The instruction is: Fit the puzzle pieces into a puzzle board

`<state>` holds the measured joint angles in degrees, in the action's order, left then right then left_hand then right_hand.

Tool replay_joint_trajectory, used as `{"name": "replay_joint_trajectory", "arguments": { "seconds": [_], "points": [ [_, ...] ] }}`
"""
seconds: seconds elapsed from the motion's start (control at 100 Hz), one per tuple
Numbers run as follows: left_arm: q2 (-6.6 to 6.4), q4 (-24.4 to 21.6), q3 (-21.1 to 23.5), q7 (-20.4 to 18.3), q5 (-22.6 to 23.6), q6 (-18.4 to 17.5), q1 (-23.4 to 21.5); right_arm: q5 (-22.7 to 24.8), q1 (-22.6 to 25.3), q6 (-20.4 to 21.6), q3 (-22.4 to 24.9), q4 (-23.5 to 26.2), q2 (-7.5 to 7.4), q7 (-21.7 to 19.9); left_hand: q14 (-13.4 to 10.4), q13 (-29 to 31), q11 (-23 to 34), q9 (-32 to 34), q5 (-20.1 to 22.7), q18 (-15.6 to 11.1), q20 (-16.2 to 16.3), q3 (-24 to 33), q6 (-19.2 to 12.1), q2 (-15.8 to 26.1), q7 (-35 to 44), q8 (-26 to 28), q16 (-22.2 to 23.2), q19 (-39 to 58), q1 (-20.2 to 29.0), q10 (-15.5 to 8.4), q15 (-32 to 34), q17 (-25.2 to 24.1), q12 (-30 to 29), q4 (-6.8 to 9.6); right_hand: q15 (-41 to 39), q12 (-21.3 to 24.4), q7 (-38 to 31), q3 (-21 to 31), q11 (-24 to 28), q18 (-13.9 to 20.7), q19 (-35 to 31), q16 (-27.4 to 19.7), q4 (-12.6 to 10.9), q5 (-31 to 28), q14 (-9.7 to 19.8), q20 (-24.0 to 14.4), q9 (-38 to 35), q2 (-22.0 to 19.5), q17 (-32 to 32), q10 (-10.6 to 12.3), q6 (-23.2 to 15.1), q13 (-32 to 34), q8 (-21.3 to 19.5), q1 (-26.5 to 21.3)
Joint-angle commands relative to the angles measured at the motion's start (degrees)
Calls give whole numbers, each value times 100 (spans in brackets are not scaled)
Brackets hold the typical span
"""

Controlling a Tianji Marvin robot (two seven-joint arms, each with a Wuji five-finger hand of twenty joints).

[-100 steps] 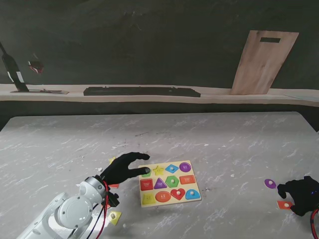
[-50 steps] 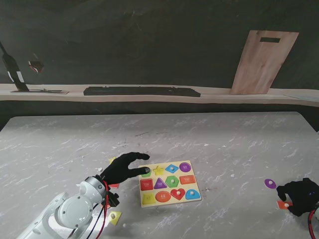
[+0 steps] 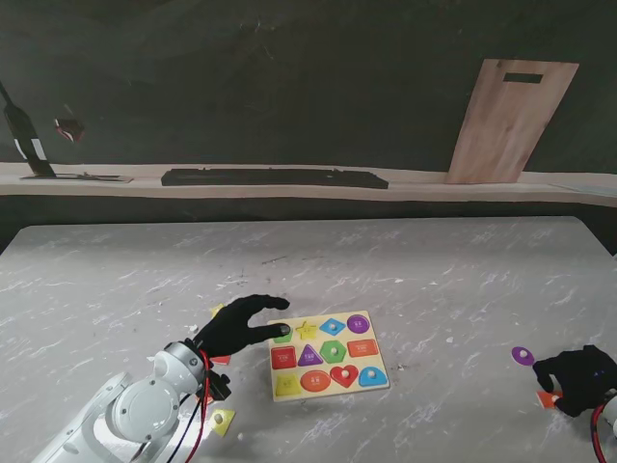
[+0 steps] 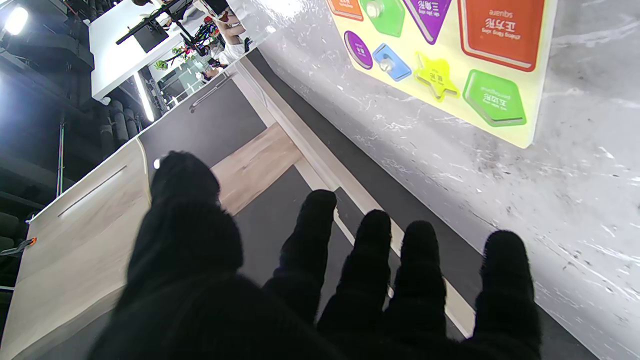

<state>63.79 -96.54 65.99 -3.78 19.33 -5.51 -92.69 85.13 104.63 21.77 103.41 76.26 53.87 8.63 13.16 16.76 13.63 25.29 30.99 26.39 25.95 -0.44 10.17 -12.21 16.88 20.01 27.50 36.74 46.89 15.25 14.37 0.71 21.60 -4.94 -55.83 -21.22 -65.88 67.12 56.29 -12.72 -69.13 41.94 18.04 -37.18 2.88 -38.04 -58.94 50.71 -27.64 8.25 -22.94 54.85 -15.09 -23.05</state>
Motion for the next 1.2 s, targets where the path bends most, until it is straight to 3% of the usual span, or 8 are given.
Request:
{"name": "replay_joint_trajectory", "arguments": {
  "seconds": [0.0, 0.25, 0.78, 0.98, 1.19],
  "points": [
    [5, -20, -3, 1, -13, 9, -14, -36, 80, -11, -26, -1, 37, -113, -73, -90, -90, -15, 38, -601, 42, -135, -160, 137, -78, -25, -33, 68, 58, -58, -8, -69, -58, 143, -86, 113, -377, 166, -64, -76, -116, -21, -29, -721, 6, -53, -397, -62, -109, -50, -339, 220, 38, -428],
    [5, -18, -4, -4, -19, 6, -14, -413, 61, -54, 14, 22, 118, -282, -80, -93, -87, -10, 46, -604, 41, -135, -169, 134, -74, -23, -35, 70, 57, -60, -11, -65, -56, 142, -76, 364, -443, 368, -341, -84, -227, -91, -31, -1182, -124, 0, -1062, 289, -343, -434, 325, 699, 493, -515],
    [6, -17, 1, -9, -38, 4, -12, -757, 306, 241, 238, 932, 294, -252, -71, -101, -91, -21, 52, -602, 38, -136, -165, 149, -78, -23, -36, 62, 58, -52, -16, -71, -59, 142, -95, 430, -434, 401, -438, -153, -335, -126, -69, -1297, -271, 19, -1244, 396, -401, -598, 629, 857, 597, -587],
    [4, -22, 17, -20, -57, -13, -21, -1070, 101, 336, -80, 1165, 352, -467, -81, -99, -89, -14, 51, -601, 39, -135, -167, 158, -81, -24, -36, 64, 56, -59, -17, -68, -59, 142, -133, 427, -421, 396, -433, -186, -386, -123, -84, -1312, -324, 20, -1241, 403, -379, -651, 716, 855, 592, -630],
    [6, -34, 39, -16, -72, -9, -36, -1583, -387, 319, -723, 1203, 398, -827, -82, -88, -89, -3, 63, -601, 41, -136, -165, 154, -80, -22, -33, 67, 57, -54, -11, -66, -59, 142, -167, 418, -412, 389, -415, -226, -422, -116, -95, -1312, -366, 17, -1229, 400, -354, -687, 755, 848, 575, -661]
  ]
}}
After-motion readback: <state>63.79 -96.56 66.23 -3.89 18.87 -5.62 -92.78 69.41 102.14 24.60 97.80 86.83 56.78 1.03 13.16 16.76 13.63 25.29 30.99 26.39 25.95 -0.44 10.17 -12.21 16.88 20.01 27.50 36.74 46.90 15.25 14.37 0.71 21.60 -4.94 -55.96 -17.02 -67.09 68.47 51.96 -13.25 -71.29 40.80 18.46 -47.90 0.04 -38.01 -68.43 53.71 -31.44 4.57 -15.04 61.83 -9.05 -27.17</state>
